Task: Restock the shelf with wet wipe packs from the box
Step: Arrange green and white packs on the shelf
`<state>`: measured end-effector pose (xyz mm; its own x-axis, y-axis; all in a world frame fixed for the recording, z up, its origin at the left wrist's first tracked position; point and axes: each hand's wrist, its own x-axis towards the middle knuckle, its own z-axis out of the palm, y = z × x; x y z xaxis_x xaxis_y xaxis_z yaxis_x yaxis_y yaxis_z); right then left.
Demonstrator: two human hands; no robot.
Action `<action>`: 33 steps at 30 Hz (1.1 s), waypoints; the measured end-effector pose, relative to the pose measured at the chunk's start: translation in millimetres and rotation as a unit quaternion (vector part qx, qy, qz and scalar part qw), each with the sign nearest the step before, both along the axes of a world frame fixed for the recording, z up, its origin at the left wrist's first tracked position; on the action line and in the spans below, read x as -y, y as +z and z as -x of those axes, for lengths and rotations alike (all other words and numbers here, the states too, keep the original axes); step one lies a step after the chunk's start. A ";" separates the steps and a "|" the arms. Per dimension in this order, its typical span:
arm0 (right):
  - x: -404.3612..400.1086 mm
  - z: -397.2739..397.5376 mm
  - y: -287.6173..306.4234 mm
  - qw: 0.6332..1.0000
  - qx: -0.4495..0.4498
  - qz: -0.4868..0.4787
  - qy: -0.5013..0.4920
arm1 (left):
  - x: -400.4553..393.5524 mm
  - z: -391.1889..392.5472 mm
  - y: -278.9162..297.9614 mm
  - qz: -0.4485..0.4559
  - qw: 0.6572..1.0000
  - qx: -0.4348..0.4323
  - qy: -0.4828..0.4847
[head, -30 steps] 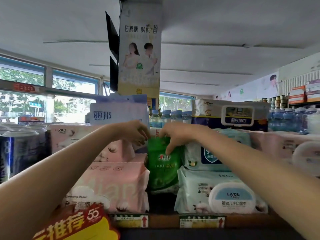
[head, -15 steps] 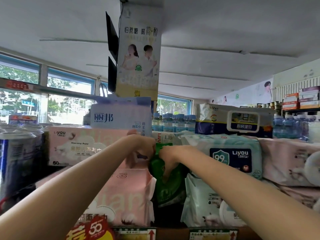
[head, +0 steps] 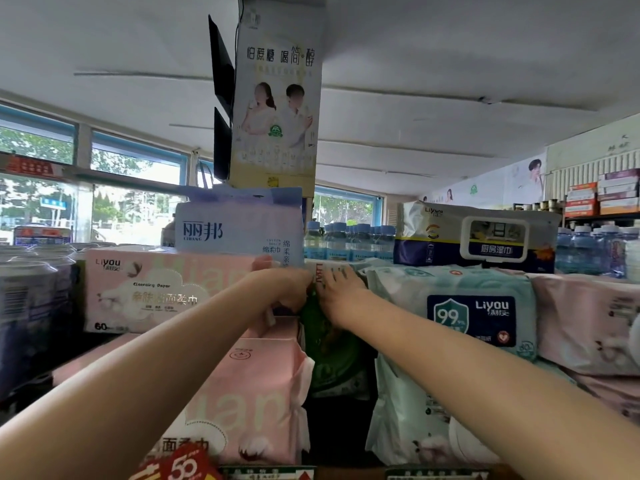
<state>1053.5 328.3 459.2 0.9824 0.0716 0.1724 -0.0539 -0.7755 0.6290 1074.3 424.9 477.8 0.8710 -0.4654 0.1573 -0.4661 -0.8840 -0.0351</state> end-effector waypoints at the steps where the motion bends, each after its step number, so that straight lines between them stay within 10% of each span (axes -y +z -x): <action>1: -1.5 2.1 4.1 0.999 -0.021 0.020 -0.012 | -0.8 -0.5 -0.6 0.004 1.000 -0.014 -0.006; 25: 0.2 7.8 19.1 0.992 -0.069 0.107 0.016 | 16.2 -2.2 -12.4 0.103 0.990 0.078 -0.053; 33: -4.3 53.5 46.7 0.977 0.091 0.140 0.132 | -12.2 19.1 -2.9 0.020 0.991 0.126 -0.032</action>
